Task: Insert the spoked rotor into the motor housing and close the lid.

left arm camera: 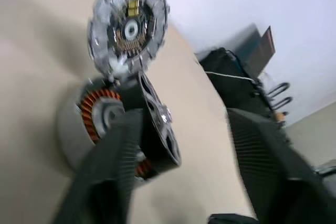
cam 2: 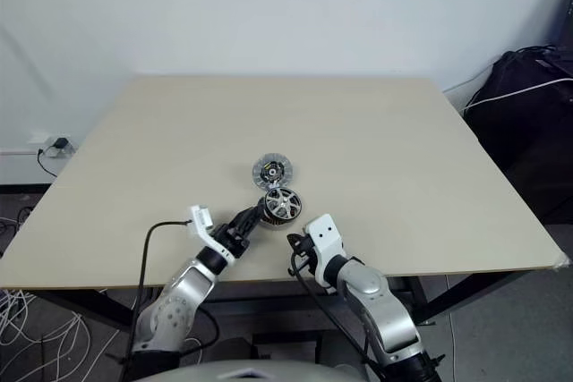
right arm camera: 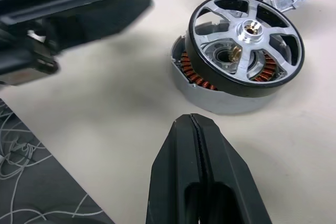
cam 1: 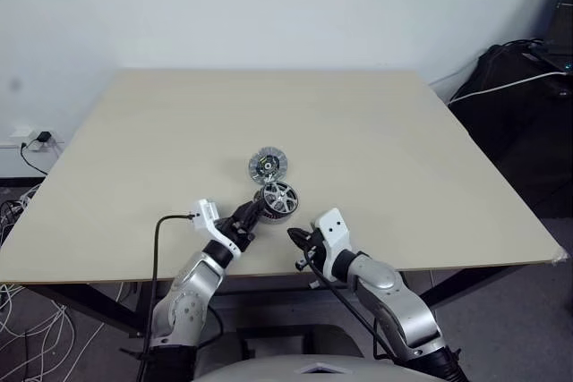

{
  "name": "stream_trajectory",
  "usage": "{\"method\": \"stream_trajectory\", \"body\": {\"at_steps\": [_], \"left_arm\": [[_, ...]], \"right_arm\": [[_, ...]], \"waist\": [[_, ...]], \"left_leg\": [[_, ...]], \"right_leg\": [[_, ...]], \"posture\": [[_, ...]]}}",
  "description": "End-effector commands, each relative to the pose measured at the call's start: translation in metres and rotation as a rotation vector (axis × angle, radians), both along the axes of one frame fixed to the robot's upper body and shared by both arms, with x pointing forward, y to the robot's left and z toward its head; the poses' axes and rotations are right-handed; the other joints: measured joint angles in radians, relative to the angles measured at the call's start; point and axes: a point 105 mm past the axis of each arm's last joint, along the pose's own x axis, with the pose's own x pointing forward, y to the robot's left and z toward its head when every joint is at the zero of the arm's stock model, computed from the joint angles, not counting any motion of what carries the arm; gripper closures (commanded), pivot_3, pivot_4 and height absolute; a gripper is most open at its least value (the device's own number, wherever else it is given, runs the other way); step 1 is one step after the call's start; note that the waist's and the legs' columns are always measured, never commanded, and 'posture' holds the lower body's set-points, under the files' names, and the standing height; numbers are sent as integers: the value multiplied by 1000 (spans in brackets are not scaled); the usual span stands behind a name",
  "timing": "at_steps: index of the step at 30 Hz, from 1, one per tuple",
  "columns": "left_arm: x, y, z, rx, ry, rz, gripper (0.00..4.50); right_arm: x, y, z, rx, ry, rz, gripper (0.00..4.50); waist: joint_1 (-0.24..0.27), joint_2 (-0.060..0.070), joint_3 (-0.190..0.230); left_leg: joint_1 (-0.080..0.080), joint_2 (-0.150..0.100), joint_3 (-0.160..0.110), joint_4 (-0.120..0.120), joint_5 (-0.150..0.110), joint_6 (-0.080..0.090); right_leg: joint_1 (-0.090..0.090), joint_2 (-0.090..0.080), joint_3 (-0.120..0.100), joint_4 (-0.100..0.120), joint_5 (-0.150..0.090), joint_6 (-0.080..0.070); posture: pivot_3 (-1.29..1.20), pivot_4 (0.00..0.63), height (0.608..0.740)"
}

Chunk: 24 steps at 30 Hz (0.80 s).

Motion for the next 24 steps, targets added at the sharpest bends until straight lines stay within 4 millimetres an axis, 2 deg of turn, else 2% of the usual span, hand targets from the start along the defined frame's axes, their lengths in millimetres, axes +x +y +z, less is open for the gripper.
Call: {"method": "stream_trajectory", "body": {"at_steps": [1,4,5,8,13,19,24], "left_arm": [[-4,1,19,55,-107,-14,3412],[-11,5,16,114,-115,-10,4389],[-13,6,14,136,-115,-9,4454],[-20,6,7,199,-114,-9,4454],[-21,8,9,253,-145,16,4454],[-20,8,6,413,-198,9,4454],[-21,6,7,436,-228,7,4454]], "right_arm": [[6,-1,10,13,-45,-7,4500],[13,-6,9,-3,-56,-59,4500],[17,-9,8,-15,-60,-95,4500],[30,-20,5,-56,-77,-200,4500],[43,-30,4,-90,-94,-283,4500],[50,-31,2,-115,-93,-295,4500],[57,-27,-5,-114,-67,-300,4500]], "waist": [[0,0,0],[3,1,0],[3,1,0],[3,2,0],[5,3,0],[4,7,0],[3,8,0]], "left_leg": [[0,0,0,0,0,0],[0,0,0,0,0,0],[0,0,0,0,0,1],[0,0,0,0,0,1],[0,0,1,0,0,1],[0,0,1,0,0,1],[0,0,1,0,0,1]], "right_leg": [[0,0,0,0,0,0],[0,0,0,0,0,0],[0,-1,0,0,0,0],[0,-1,0,0,0,0],[0,-1,0,0,0,0],[-1,0,0,0,0,0],[-1,0,0,1,0,0]], "posture": [[0,0,740],[0,0,740],[0,0,740],[0,0,740],[0,0,740],[0,0,740],[0,0,740]]}}
